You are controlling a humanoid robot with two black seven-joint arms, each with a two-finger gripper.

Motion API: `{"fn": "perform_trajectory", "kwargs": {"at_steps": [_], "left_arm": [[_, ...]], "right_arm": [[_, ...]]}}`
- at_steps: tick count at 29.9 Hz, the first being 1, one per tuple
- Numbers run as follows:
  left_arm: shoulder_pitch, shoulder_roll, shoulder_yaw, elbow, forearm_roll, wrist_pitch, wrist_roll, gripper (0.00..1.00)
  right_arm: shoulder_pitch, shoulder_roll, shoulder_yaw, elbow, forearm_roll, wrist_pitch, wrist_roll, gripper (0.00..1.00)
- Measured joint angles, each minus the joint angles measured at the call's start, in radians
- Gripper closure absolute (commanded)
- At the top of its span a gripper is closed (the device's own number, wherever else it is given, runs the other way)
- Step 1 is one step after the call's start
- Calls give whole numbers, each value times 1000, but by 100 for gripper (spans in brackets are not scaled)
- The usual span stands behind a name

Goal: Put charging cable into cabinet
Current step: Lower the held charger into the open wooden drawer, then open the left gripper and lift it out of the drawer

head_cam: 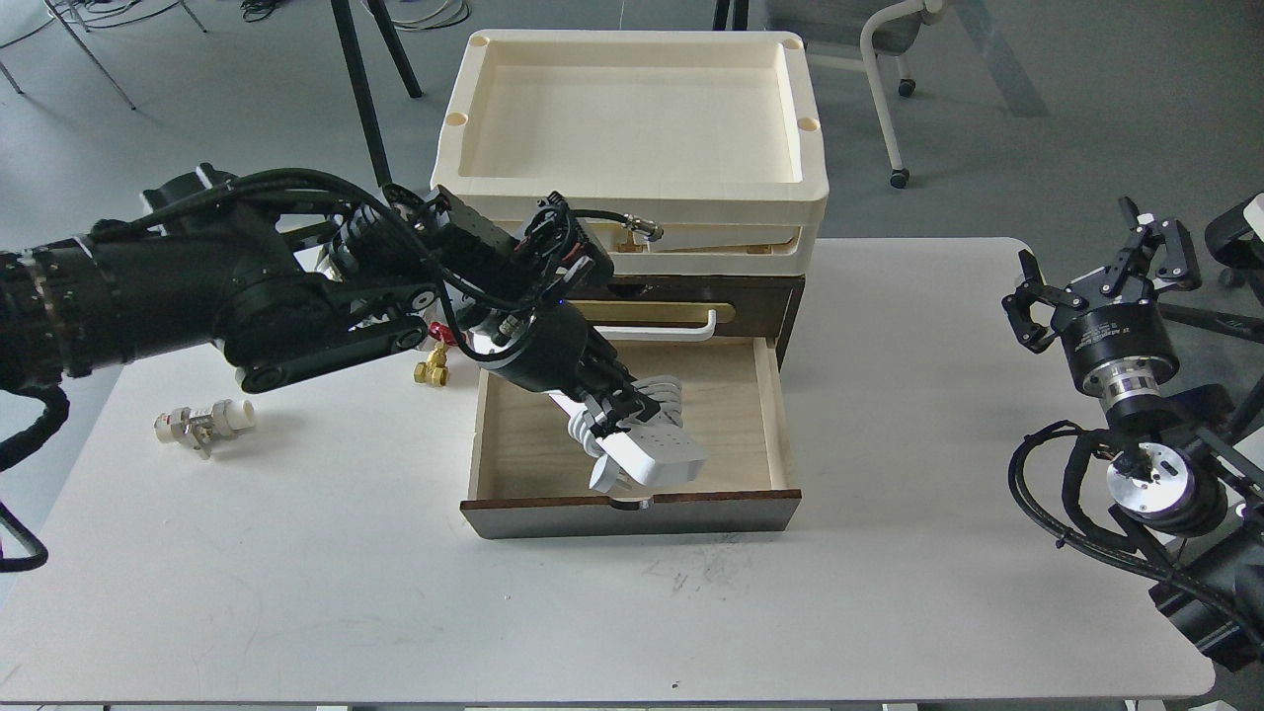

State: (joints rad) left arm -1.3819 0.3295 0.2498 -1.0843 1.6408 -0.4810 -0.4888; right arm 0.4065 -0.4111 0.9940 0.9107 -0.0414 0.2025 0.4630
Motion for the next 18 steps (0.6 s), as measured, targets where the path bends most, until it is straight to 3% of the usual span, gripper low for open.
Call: {"fn": "perform_trajectory", "kwargs": {"at_steps": [8,12,15,18], "left_arm": [[57,-15,0,70,3,55,0,86],[75,-19,-1,93,3,91,0,69],[84,-20,-2,95,1,105,0,48],[85,-28,-2,95,-3,111,0,34]], "right_arm": [[0,0,0,0,0,0,0,0],[0,0,0,2,0,0,0,0],[0,0,-1,2,-1,0,0,0],[0,0,-1,1,-1,0,0,0]]}}
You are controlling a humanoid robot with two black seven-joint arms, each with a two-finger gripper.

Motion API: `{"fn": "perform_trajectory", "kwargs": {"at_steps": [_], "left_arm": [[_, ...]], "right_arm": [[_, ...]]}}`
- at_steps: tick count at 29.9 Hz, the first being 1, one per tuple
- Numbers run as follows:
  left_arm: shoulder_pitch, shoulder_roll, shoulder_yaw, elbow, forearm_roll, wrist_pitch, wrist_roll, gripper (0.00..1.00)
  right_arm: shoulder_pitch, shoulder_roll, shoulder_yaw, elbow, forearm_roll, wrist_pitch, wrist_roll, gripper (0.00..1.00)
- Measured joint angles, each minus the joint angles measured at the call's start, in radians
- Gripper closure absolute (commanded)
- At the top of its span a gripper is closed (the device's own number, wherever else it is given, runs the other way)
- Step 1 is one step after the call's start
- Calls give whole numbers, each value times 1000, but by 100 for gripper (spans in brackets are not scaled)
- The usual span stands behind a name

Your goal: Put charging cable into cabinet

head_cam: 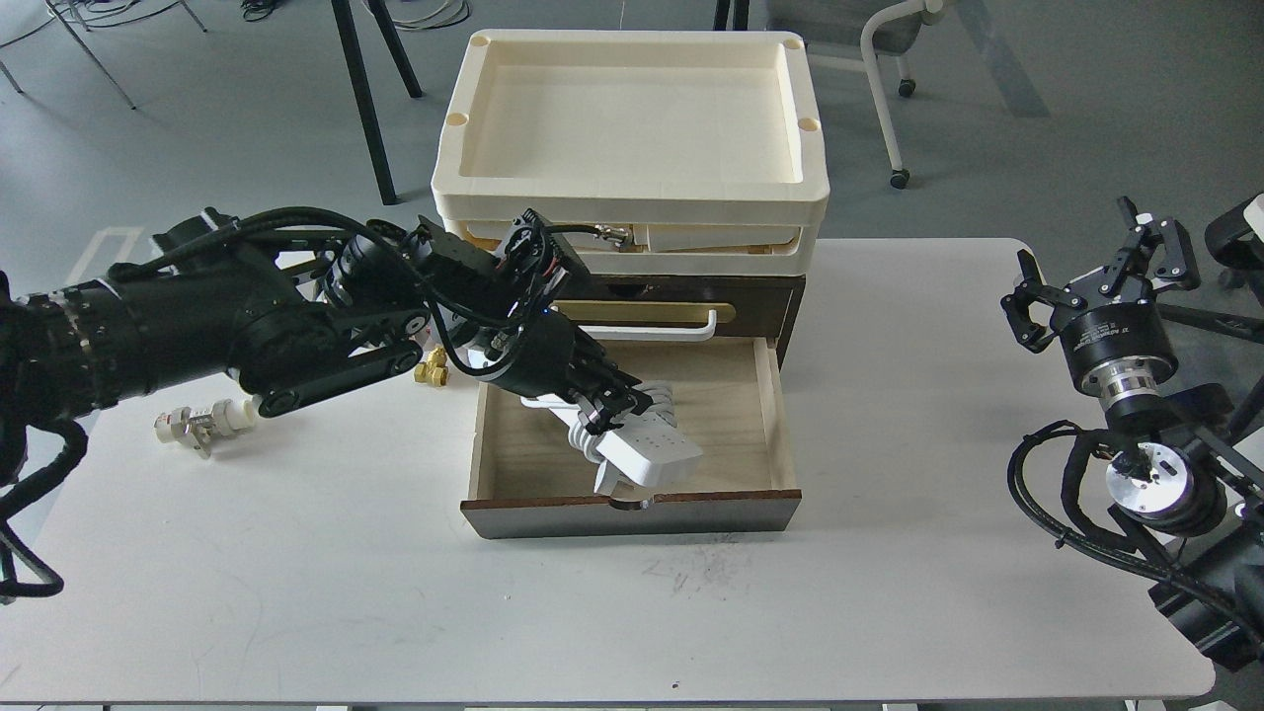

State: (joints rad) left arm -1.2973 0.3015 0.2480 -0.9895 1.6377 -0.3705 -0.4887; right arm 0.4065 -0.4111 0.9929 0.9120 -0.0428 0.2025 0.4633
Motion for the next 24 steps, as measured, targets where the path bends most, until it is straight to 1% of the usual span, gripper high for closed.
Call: {"fn": "perform_trajectory", "kwargs": {"at_steps": [3,5,8,11,14,19,22,24], "left_arm": [[0,-3,-9,-6,-7,0,0,19],[0,4,-43,-18,-21,-3,0,15],[11,24,-149,-63,-96,-16,0,8],[42,75,-294,-114,-254,-51,0,1],[79,106,-462,-137,-456,-102,0,1],[156,145,-705,-128,-771,-118,0,1],[200,164,-820,-82,-986,-118,0,1],[234,169,-885,-23,-1167,-118,0,1]], "right_arm": [[0,0,1,-1,0,0,0,0],[0,0,1,-1,0,0,0,0],[0,0,1,-1,0,0,0,0],[0,0,1,-1,0,0,0,0],[0,0,1,-1,0,0,0,0],[0,0,1,-1,1,0,0,0],[0,0,1,0,1,1,0,0],[0,0,1,0,1,2,0,0]]}}
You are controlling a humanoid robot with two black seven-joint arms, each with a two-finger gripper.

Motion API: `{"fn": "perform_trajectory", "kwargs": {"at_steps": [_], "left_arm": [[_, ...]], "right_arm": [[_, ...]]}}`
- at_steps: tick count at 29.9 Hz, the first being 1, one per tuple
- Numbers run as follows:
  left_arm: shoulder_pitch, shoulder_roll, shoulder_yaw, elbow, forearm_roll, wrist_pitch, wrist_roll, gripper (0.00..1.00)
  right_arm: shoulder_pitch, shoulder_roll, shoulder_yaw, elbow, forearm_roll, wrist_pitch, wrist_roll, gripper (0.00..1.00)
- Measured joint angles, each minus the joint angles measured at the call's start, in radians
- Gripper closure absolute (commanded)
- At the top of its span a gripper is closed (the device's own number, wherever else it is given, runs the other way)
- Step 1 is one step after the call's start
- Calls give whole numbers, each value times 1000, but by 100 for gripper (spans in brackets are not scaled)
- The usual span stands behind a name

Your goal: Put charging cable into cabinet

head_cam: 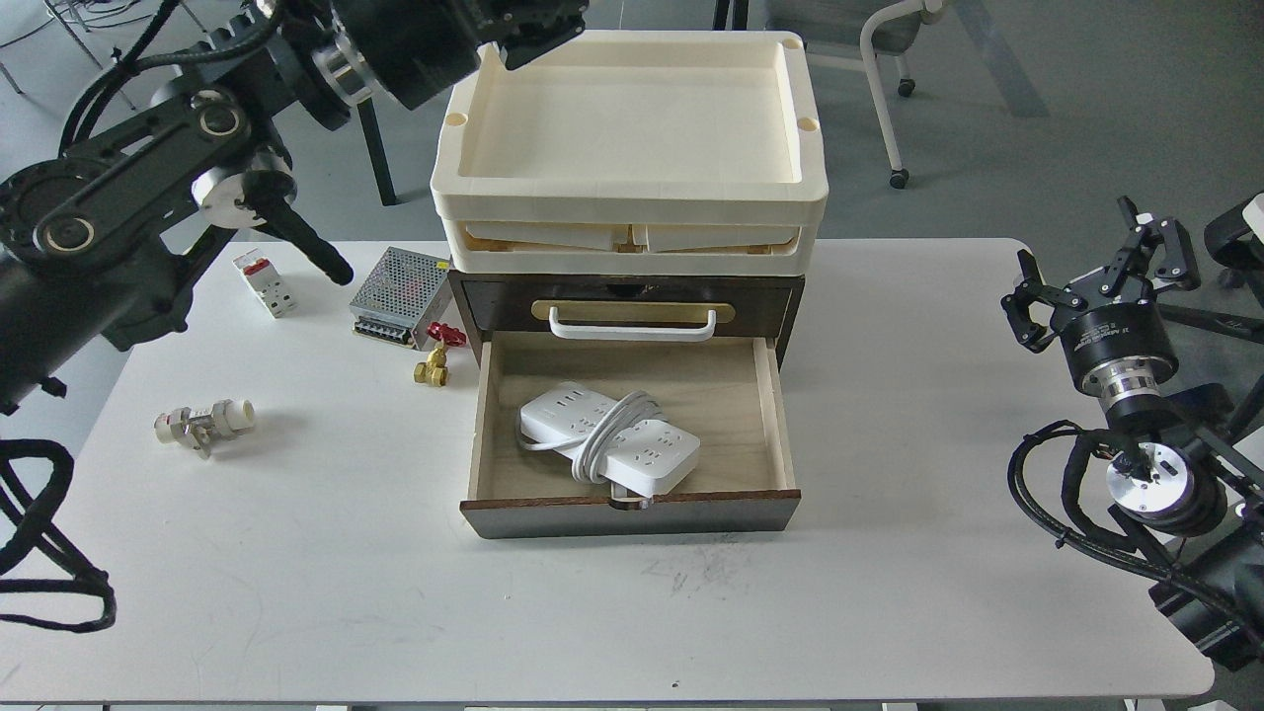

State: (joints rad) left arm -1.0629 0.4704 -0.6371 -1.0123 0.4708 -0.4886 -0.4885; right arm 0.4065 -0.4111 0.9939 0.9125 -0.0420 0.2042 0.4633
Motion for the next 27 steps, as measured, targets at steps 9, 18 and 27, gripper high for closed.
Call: {"fn": "perform_trajectory", "kwargs": {"at_steps": [9,18,27], "left_arm": [[129,34,-97,285,-530,0,0,1],[280,-37,-99,448,-631,0,61,0],[377,-55,-99,460,-651,0,52,0]], "right_arm": [[5,0,1,-10,-1,-5,-9,0],[16,-2,1,-9,1,-3,-111,0],[21,2,10,-42,4,-2,-117,0]]}}
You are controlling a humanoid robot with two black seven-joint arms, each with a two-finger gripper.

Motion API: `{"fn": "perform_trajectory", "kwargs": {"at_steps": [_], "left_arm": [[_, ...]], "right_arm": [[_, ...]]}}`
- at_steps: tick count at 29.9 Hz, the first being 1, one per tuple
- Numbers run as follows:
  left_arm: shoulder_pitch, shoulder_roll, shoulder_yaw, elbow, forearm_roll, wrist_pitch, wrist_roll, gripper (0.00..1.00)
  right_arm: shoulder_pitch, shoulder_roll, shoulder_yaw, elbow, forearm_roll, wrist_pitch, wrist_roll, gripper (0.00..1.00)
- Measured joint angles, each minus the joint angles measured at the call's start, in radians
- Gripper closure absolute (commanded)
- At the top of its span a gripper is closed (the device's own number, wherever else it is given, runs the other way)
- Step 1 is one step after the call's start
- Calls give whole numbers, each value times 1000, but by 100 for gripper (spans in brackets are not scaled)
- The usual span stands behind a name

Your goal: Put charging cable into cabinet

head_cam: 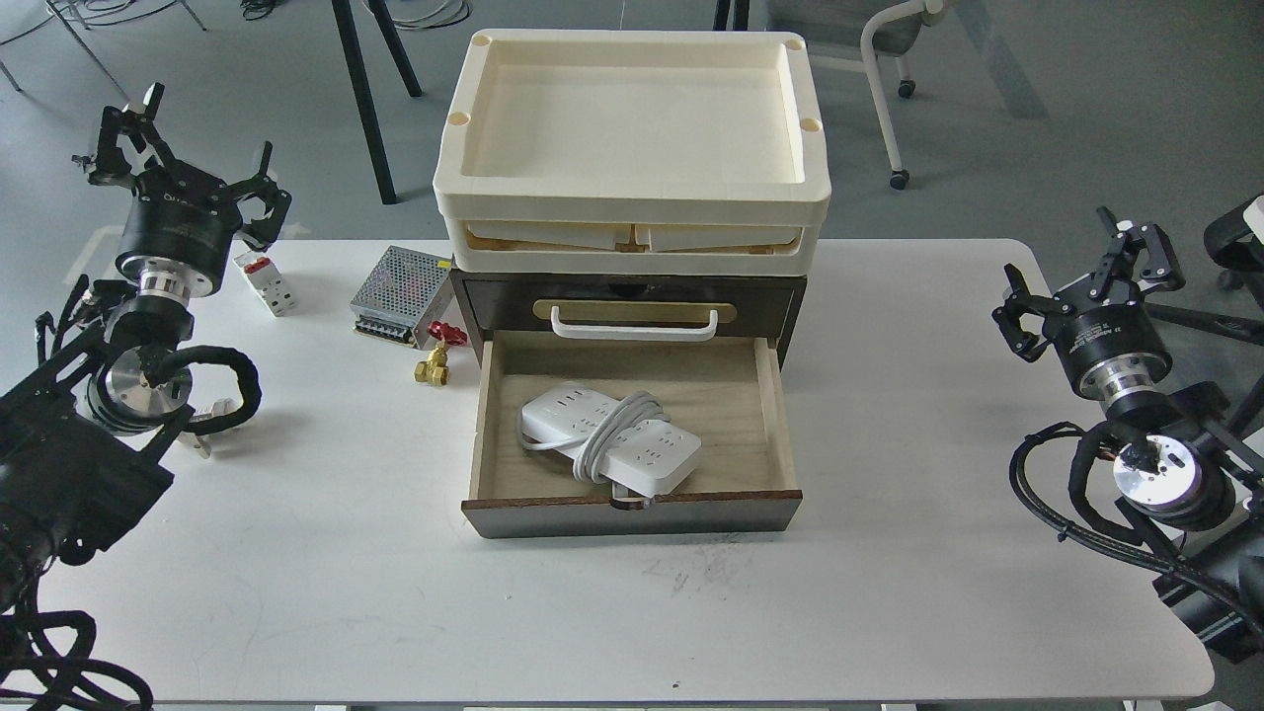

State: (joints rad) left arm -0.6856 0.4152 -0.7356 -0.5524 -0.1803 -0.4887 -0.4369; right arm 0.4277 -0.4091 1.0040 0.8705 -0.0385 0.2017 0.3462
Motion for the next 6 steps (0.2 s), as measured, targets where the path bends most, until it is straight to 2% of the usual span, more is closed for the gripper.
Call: {"fn": "perform_trajectory", "kwargs": {"at_steps": [6], "left_arm": [[11,-25,-2,25,-2,0,-1,0]], "right_arm": [[30,1,-7,-28,-1,-7,-4,0]]}}
